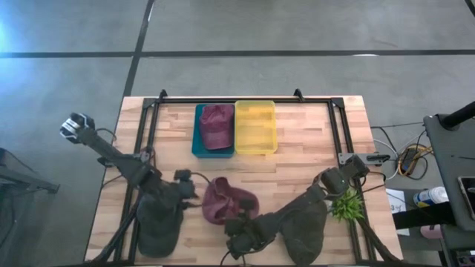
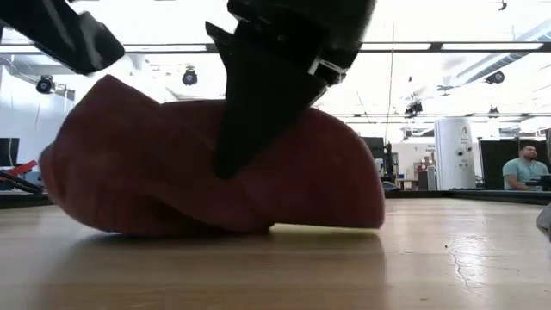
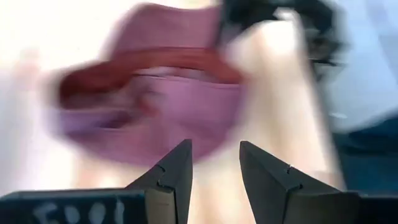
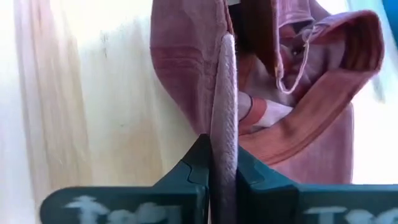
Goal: Pick & Place hat
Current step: Put the pink cap into the blue bin
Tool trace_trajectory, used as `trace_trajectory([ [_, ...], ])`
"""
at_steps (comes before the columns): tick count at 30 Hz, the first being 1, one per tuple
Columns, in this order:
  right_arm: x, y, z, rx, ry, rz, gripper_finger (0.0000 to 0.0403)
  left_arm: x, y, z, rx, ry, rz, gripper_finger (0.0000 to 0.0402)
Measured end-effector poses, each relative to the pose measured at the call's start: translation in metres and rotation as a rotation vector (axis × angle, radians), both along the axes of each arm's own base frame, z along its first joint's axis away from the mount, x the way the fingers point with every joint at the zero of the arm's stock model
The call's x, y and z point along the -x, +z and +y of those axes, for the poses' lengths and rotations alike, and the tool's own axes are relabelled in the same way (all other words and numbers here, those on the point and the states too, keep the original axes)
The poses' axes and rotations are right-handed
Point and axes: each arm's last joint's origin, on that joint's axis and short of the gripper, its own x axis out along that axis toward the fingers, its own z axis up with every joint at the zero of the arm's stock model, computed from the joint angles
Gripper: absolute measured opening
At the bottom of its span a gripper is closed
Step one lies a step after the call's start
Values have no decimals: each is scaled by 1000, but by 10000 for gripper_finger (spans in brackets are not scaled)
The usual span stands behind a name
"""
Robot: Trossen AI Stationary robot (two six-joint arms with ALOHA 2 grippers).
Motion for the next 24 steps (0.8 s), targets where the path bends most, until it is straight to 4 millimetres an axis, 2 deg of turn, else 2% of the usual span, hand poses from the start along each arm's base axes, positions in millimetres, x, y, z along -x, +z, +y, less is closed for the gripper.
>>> trace_trajectory([
  [4,-5,1,-7,67,115,36,14,3,-10,14,-145,38,-23,126],
  [8,-13,4,-15,100,198,37,14,3,-20,22,-119,23,46,126],
  [12,-20,14,-31,85,146,7,13,10,-7,28,-151,126,13,126],
  [20,-31,58,-55,-48,105,-168,13,56,32,41,-222,315,-204,126],
  [24,-33,68,-72,-141,1,-291,13,72,39,53,-254,390,-263,126],
])
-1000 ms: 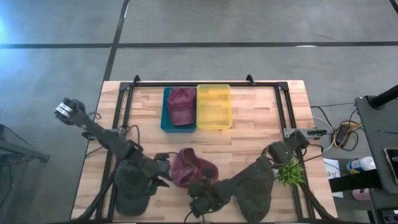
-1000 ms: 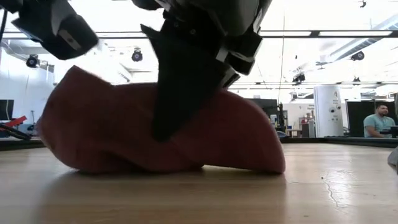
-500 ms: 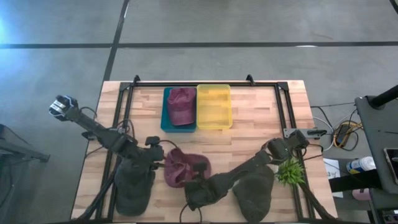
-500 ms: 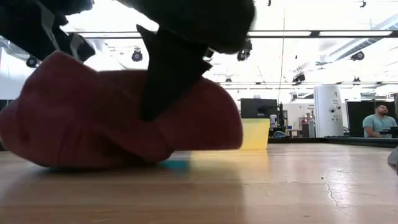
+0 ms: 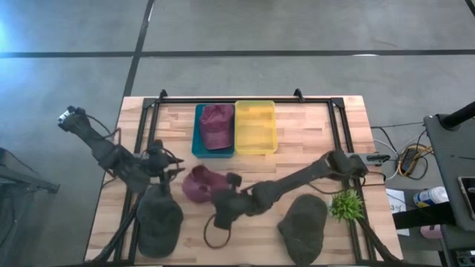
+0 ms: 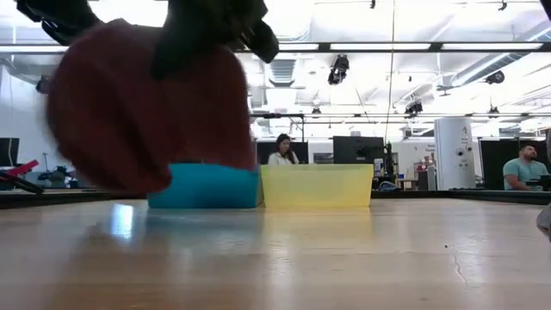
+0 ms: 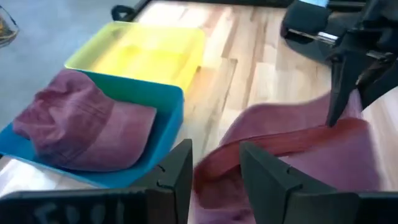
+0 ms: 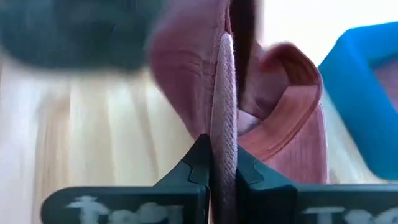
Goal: Pick & Place hat
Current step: Put the pink cap into the blue bin
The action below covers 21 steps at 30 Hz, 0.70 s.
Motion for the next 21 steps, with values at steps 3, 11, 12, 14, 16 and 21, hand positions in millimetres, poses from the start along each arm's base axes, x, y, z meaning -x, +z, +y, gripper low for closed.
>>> trace_trajectory([
  [3,1,13,-10,-83,-51,-133,13,6,5,5,10,16,-37,126],
  [11,25,13,-49,-268,-371,-510,12,12,36,14,-78,95,-160,126],
  [12,29,14,-56,-306,-412,-575,12,12,41,14,-95,108,-172,126],
  [14,34,16,-71,-417,-459,-733,12,13,51,16,-122,134,-199,126],
  [16,39,10,-85,-504,-485,-854,12,12,58,16,-149,152,-213,126],
  [21,45,-6,-124,-633,-565,-1069,12,12,68,16,-187,163,-222,126],
])
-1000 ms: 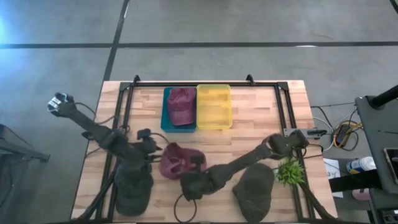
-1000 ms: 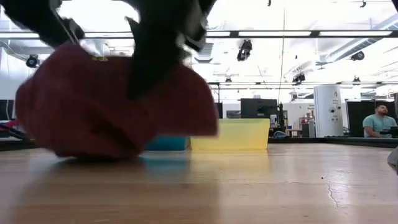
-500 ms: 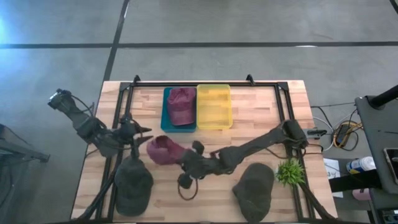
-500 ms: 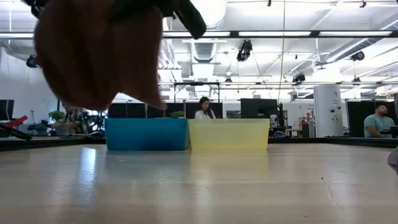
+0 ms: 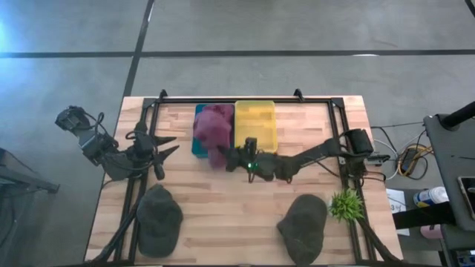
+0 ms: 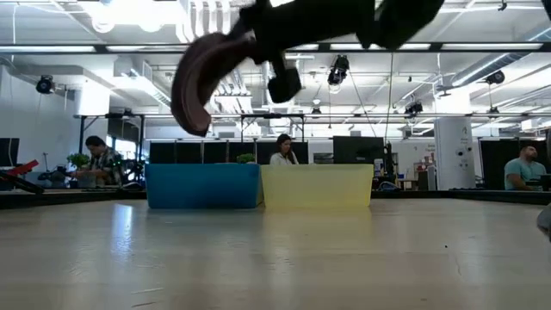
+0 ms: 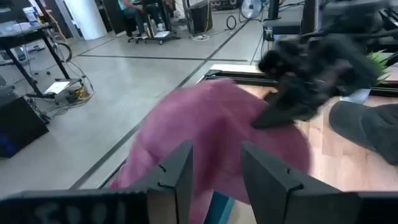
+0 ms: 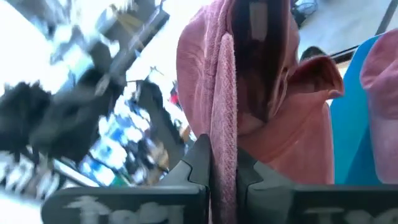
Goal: Pick & Place hat
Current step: Put the pink cap into the blue bin
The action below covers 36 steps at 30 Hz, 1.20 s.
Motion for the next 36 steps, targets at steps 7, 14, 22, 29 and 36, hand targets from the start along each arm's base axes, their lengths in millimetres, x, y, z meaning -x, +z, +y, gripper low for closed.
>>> trace_trajectory([
  [7,-7,-37,-50,-130,-87,-125,12,-2,-3,-2,-16,4,18,126],
  [14,-36,-58,-70,-233,-39,-257,12,-4,-6,-3,-38,4,47,126],
  [22,-50,-79,-72,-279,-112,-119,12,-2,-10,-2,12,-13,72,126],
  [29,-54,-66,-75,-257,-95,115,18,1,-18,1,-10,5,141,126],
  [36,-56,-43,-83,-241,-65,325,73,1,-18,1,-13,7,145,126],
])
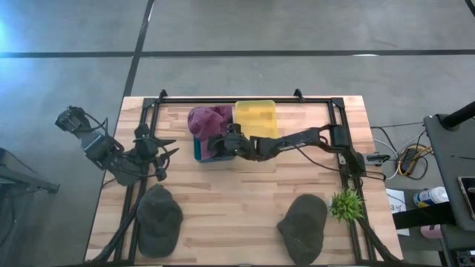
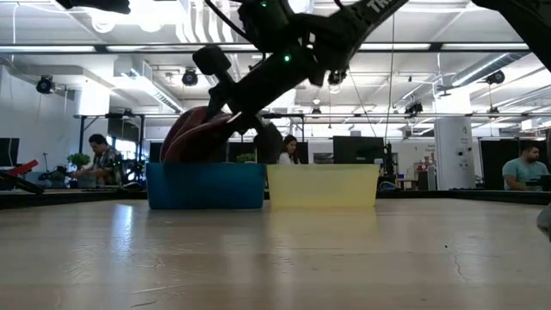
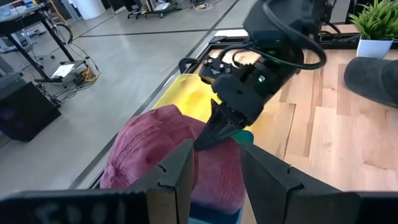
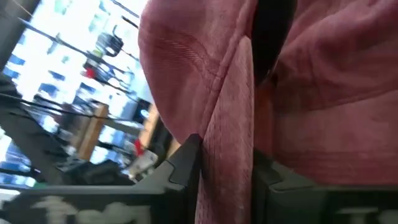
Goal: Pick & Place hat
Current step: Put the pink cap into the blue bin, then put the right black cap into the yellow bin
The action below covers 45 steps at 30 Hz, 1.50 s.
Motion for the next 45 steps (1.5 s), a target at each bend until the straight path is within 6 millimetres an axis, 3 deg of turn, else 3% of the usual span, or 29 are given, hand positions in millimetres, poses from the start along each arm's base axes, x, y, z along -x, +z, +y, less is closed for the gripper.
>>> trace_trajectory([
  [5,5,15,-1,-18,13,182,107,0,-1,0,-12,13,-4,126],
  [15,13,50,1,154,212,584,140,-6,-17,2,3,79,-12,126],
  [22,20,37,-6,23,261,658,140,-14,-12,7,15,113,-50,126],
  [29,23,30,-9,-20,293,676,160,-38,-20,8,53,-22,-24,126],
  [39,37,20,-3,1,416,881,269,-72,-40,27,51,-36,50,126],
  [45,39,26,0,82,479,911,344,-93,-53,41,61,-58,133,126],
])
